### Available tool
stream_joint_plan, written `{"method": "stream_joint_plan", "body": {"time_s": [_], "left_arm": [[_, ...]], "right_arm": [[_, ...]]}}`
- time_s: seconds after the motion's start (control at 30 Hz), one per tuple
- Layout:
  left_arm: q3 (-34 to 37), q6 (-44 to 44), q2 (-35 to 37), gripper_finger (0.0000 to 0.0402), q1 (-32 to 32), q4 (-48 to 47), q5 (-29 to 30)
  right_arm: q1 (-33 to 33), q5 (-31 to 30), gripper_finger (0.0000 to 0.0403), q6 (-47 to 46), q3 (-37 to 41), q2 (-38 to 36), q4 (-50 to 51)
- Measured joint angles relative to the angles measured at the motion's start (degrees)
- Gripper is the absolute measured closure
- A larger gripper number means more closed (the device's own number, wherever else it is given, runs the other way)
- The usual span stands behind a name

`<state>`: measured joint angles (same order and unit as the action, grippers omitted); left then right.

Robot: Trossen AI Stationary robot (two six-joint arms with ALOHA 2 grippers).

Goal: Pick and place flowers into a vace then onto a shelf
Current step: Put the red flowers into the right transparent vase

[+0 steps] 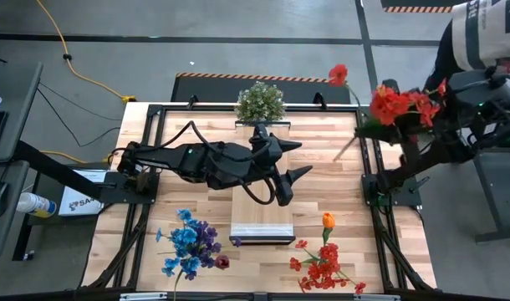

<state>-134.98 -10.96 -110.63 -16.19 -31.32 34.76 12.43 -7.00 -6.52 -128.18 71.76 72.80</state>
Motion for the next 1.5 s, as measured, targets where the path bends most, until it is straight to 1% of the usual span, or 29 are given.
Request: {"method": "stream_joint_plan", "body": {"time_s": [0.1, 0.2, 0.53, 0.63, 0.7, 0.83, 1.0, 1.27, 1.37, 1.5], "left_arm": [[0.00, -0.02, 0.00, 0.0085, 0.00, -0.15, -0.14], [0.00, -0.02, 0.00, 0.0085, -0.02, -0.16, -0.17], [0.02, -0.18, 2.23, 0.0085, -0.43, -0.65, -0.93], [0.02, -0.27, 2.78, 0.0085, -0.86, -0.97, -0.95], [0.02, -1.06, 2.97, 0.0085, -1.09, -1.05, -0.91], [0.02, -1.46, 3.45, 0.0085, -1.60, -1.91, -0.91], [0.02, -2.84, 3.43, 0.0085, -1.99, -2.26, -1.16], [0.02, -4.33, 3.43, 0.0085, -1.97, -2.26, -1.15], [0.02, -4.73, 3.40, 0.0085, -1.99, -2.28, -1.15], [0.02, -5.84, 3.39, 0.0085, -1.97, -2.28, -1.15]], "right_arm": [[0.00, 3.52, 0.0399, -2.32, 0.00, -1.18, 3.50], [0.22, 5.03, 0.0399, -4.07, 0.00, -2.11, 6.82], [6.97, 2.73, 0.0400, -12.56, 0.07, -3.62, 17.36], [9.33, 1.88, 0.0400, -14.38, 1.61, -4.61, 17.14], [10.81, 0.28, 0.0400, -16.08, 3.60, -5.52, 17.01], [13.55, -2.18, 0.0400, -19.35, 10.52, -9.08, 17.11], [16.76, -4.63, 0.0400, -24.72, 23.08, -14.82, 15.14], [23.03, -4.20, 0.0400, -28.11, 45.59, -24.27, -2.54], [25.96, -4.14, 0.0400, -31.12, 52.55, -27.37, -7.31], [30.73, -5.34, 0.0400, -33.72, 60.75, -30.63, -16.66]]}}
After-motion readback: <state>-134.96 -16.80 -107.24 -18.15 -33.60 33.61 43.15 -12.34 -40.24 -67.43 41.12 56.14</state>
